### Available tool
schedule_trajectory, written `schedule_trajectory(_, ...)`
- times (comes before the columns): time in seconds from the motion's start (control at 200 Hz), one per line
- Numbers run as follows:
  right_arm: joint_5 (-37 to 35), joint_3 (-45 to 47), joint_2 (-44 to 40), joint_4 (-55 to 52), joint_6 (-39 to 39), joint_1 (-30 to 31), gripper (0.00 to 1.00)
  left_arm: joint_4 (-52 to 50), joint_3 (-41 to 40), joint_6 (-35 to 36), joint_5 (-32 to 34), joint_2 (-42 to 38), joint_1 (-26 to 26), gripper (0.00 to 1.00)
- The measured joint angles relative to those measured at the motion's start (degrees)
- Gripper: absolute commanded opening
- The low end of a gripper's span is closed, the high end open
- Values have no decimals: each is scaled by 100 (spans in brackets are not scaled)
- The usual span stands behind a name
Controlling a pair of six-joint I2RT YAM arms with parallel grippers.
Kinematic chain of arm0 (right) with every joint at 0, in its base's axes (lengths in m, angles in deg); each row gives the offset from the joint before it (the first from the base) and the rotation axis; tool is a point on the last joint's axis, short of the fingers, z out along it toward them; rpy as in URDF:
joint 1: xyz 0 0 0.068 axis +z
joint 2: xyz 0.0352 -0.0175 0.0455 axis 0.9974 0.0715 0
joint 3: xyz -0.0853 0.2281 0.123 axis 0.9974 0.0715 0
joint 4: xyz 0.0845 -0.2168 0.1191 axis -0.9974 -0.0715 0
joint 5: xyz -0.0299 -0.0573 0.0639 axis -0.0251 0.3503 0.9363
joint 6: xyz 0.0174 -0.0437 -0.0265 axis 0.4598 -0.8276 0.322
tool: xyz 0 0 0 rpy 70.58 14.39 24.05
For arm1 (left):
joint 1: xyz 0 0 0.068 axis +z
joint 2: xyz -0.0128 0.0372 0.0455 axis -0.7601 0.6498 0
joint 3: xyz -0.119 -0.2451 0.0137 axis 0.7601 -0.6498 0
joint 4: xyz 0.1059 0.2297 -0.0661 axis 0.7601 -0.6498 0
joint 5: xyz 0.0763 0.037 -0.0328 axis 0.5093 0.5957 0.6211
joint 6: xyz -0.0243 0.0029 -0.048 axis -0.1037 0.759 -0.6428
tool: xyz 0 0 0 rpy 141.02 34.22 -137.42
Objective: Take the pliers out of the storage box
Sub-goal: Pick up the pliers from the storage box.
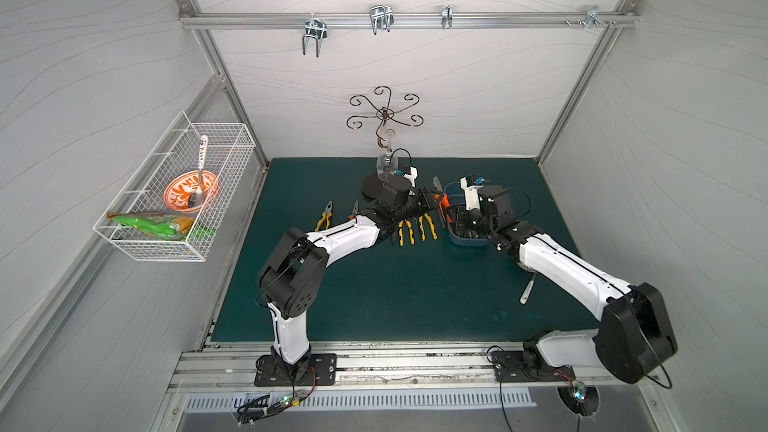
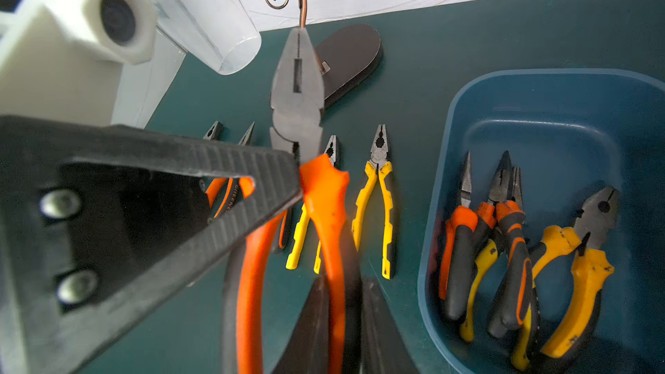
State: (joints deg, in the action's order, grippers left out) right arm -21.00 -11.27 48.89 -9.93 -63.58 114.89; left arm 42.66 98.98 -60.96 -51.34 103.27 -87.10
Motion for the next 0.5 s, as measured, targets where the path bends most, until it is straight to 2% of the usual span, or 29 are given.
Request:
schedule_trajectory(0.115, 70, 0, 0, 4, 0, 20, 0, 2, 76, -76, -50, 87, 2, 38)
schedule_trajectory(0.31, 70, 0, 0, -11, -4, 50, 0, 87, 177, -221, -166, 190, 0, 16)
schedule_trajectory(0.395, 50, 0, 0, -9, -9, 57, 0, 87, 181, -221, -197, 190, 2, 3)
schedule_trajectory(0.42, 48, 0, 0, -11, -13, 59, 3, 85, 181, -221, -203, 190, 2, 0)
schedule_trajectory(0.5, 46, 0, -2, -11, -22, 63, 15, 85, 181, -221, -221, 190, 7, 0)
